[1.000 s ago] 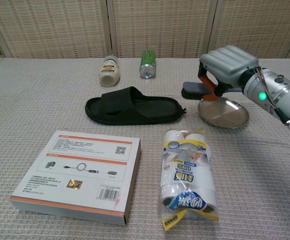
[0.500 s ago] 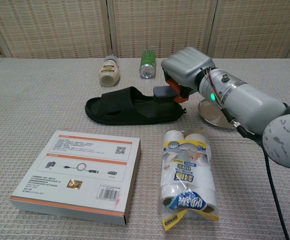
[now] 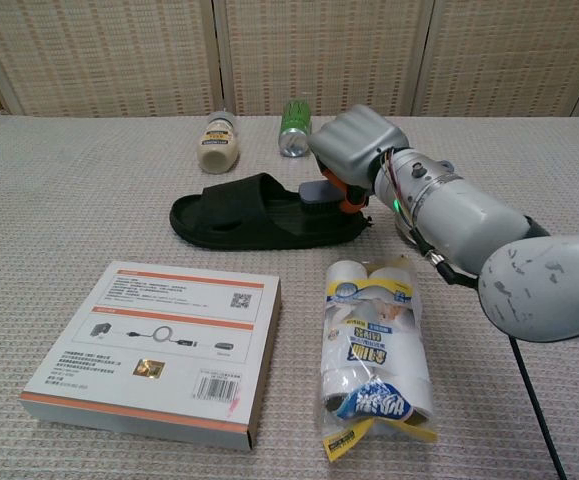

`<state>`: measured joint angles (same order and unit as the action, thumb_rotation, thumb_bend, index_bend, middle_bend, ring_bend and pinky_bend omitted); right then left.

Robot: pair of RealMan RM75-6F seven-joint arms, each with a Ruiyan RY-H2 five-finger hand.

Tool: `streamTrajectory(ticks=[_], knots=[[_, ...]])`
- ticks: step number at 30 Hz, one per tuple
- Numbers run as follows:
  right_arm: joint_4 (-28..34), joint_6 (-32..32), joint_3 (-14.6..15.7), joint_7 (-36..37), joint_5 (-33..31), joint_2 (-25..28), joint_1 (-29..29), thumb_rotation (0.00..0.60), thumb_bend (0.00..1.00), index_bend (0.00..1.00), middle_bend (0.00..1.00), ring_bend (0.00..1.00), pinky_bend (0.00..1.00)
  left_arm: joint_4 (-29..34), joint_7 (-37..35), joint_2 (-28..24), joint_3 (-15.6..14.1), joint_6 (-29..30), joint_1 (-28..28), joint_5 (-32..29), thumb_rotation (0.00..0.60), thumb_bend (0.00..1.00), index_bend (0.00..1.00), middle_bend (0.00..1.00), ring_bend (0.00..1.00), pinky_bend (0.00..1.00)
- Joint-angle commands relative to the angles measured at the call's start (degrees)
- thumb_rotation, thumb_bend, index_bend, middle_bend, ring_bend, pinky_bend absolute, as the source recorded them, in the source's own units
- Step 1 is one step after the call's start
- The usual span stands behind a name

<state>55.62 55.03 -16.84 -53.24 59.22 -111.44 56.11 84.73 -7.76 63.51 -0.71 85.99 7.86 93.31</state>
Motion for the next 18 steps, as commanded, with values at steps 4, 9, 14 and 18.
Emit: streamTrajectory(ticks=[4,9,14,18], knots=[[-0.51,-0.63,0.26,-1.11,-0.64,-1.22,1.12,0.600,0.39,0.88,0.71,0.64,0.88,-0.09,-0.12,0.02,-0.16,-0.51,0.25,0.10,0.600,0.46,0.00,0.00,0.00,0.19],[-2.55,-1.35,0.65,-2.06,-1.02,-3.40,2.30,0.600,0.39,0.88,0.71,0.64,0.88,-0.14,-0.34,-0.03,-0.13,-0.62,0.32,-0.04,0.600,0.46,0.00,0.00,0.00,0.19],[-4.08,-1.56,0.62,-1.06,-0.74,-5.21,3.07,0.600,0.39,0.88,0.71,0.64,0.88,-0.30,-0.73,-0.10,-0.16,-0.67,0.37,-0.05,0.600,0.46,0.00,0.00,0.00,0.19],[-4.42,-1.09,0.61,1.28,0.57,-5.96,3.38,0.600,0.39,0.88,0.71,0.64,0.88,-0.37,-0.86,-0.10,-0.18,-0.75,0.42,-0.06,0.600,0.46,0.00,0.00,0.00,0.19]])
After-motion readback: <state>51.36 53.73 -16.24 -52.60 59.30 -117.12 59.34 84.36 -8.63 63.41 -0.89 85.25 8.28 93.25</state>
